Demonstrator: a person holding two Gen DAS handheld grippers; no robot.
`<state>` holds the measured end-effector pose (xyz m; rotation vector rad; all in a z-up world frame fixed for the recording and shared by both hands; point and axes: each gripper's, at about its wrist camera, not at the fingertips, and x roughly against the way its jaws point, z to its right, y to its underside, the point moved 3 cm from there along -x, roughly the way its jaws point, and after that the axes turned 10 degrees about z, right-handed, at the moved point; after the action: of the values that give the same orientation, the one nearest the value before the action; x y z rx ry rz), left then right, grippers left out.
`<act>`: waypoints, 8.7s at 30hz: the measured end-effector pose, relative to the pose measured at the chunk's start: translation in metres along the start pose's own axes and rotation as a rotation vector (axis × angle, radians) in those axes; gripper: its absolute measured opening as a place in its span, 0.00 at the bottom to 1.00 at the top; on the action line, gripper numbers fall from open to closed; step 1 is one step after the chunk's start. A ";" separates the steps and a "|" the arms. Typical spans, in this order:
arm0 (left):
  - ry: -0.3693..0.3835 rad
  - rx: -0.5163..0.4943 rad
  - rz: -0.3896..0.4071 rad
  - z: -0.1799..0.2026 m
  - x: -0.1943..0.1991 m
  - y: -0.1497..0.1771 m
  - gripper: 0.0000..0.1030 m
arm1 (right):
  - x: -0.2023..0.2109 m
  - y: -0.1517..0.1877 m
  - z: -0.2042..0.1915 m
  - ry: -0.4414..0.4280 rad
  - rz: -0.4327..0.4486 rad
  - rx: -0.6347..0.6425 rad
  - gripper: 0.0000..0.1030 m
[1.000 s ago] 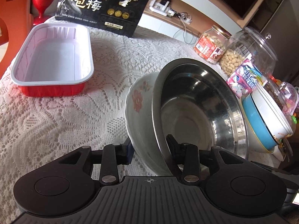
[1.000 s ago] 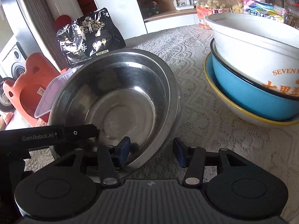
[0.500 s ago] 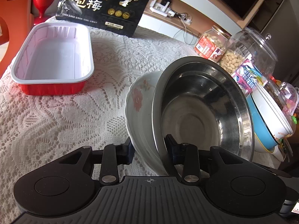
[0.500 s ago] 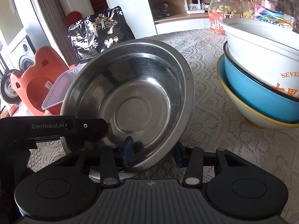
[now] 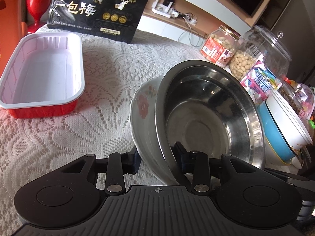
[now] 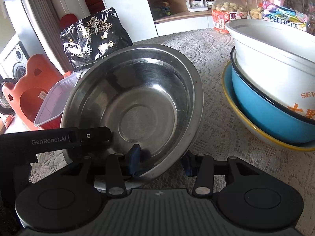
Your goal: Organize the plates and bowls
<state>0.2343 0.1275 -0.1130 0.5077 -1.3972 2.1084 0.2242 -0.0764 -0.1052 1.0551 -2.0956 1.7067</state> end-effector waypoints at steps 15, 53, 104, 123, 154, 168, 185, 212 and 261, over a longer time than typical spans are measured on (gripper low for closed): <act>0.021 0.050 0.007 -0.006 0.005 0.001 0.39 | 0.009 0.004 -0.006 -0.008 -0.004 0.018 0.43; 0.059 -0.036 0.128 0.150 0.057 -0.044 0.44 | 0.162 -0.095 0.131 -0.108 0.252 0.030 0.49; -0.038 -0.248 -0.371 0.224 -0.082 -0.032 0.52 | 0.010 -0.079 0.217 -0.218 -0.141 -0.278 0.56; -0.058 -0.343 -0.402 0.241 -0.066 -0.025 0.56 | 0.022 -0.065 0.221 -0.249 -0.156 -0.364 0.59; -0.094 -0.477 -0.384 0.254 -0.075 -0.022 0.55 | 0.022 -0.057 0.232 -0.270 -0.151 -0.404 0.58; -0.090 -0.380 -0.461 0.227 -0.097 -0.027 0.55 | 0.039 -0.086 0.230 -0.170 -0.080 -0.332 0.56; -0.016 -0.330 -0.478 0.226 -0.094 -0.033 0.57 | 0.009 -0.069 0.221 -0.222 -0.247 -0.412 0.56; -0.002 -0.284 -0.485 0.225 -0.086 -0.035 0.58 | 0.010 -0.072 0.215 -0.187 -0.311 -0.457 0.55; -0.031 -0.137 -0.227 0.042 0.035 -0.070 0.37 | -0.014 -0.139 -0.004 -0.022 -0.320 0.113 0.55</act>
<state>0.2513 0.1189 -0.0264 0.6144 -1.4177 1.8196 0.3245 -0.0749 -0.0083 1.3629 -1.7431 1.6725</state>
